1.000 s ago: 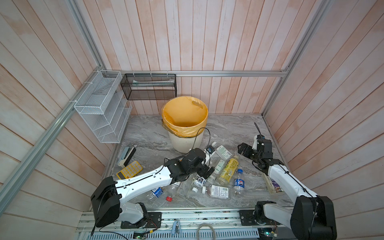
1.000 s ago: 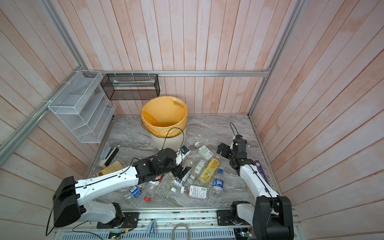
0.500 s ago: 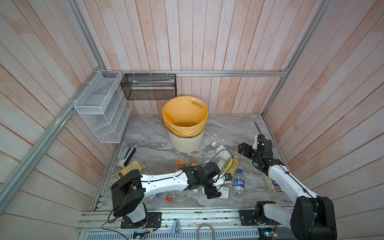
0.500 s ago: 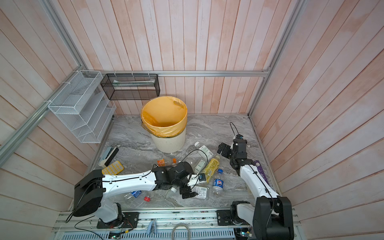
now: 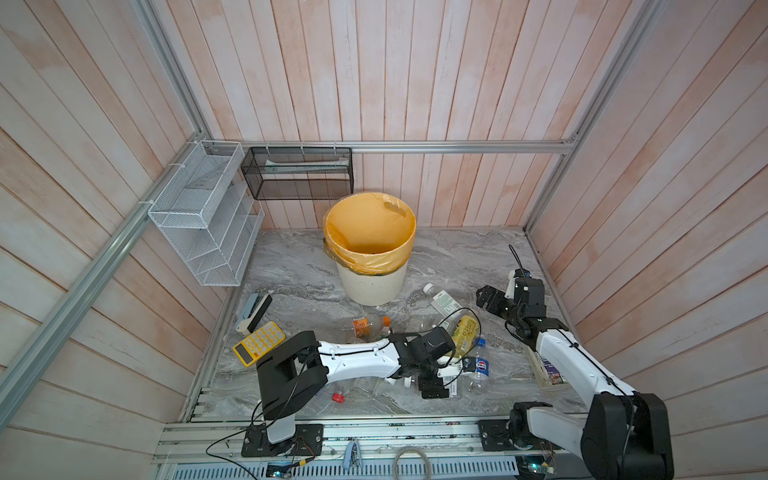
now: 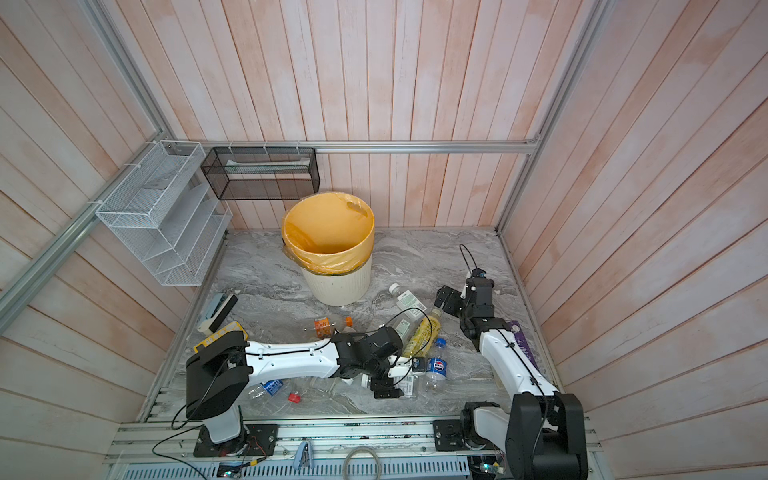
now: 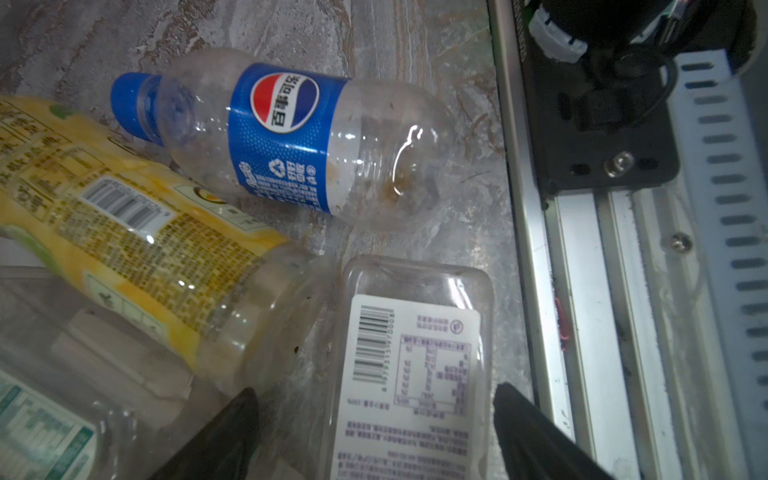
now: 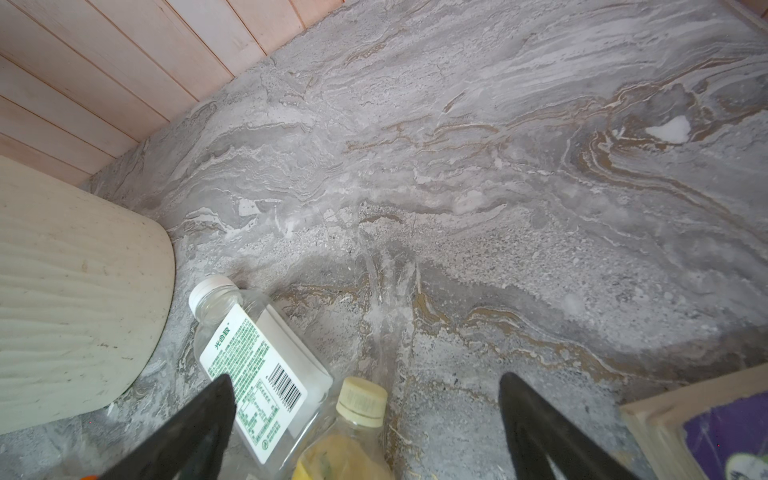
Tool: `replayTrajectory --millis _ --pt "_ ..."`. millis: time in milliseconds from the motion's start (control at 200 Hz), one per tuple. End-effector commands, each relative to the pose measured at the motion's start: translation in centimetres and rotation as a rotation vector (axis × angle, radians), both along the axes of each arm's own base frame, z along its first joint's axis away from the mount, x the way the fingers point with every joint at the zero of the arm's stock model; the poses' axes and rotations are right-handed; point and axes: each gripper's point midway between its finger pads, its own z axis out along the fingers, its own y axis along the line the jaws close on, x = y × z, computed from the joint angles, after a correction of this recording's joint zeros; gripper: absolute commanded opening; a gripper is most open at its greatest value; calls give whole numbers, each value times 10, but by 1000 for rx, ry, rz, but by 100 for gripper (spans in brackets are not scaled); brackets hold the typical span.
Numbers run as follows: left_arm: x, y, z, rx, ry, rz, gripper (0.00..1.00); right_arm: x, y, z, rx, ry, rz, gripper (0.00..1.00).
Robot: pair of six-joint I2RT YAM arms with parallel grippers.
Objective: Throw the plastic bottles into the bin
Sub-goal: 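Reach the left gripper to the clear bottle with white barcode label, then grasp the clear barcode-labeled bottle with the left gripper and lift it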
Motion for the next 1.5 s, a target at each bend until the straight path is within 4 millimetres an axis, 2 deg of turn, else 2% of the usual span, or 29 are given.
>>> replayTrajectory --millis 0,235,485,640,790,895,1000,1085,1195,1375,1430,1490 --pt "-10 0 -7 29 32 -43 89 0 -3 2 -20 -19 1 99" --pt "-12 9 -26 100 31 -41 87 0 -3 1 -21 -19 4 99" --pt "-15 11 -36 137 47 -54 84 -1 -4 1 -23 -17 0 99" --pt "-17 7 -33 122 59 -54 77 -2 -5 -1 -20 -14 -2 99" --pt "-18 1 -22 85 64 -50 65 -2 -5 0 -17 -16 -4 99" --pt "-19 0 -18 67 70 -45 62 -1 -5 3 -16 -24 -7 99" --pt "-20 -1 -14 55 82 -31 54 -2 -6 3 -16 -26 -9 99" --pt "-22 -5 1 1 95 -21 53 -2 -7 5 -17 -31 -13 99" --pt "-22 -10 30 -93 95 -1 52 -3 -8 6 -18 -34 -18 99" --pt "-13 -5 94 -277 85 62 52 -5 -10 8 -17 -41 -25 99" --pt "-5 0 112 -332 75 103 52 -5 -10 9 -16 -46 -26 99" --pt "8 9 141 -416 39 167 52 -6 -11 9 -18 -49 -30 99"
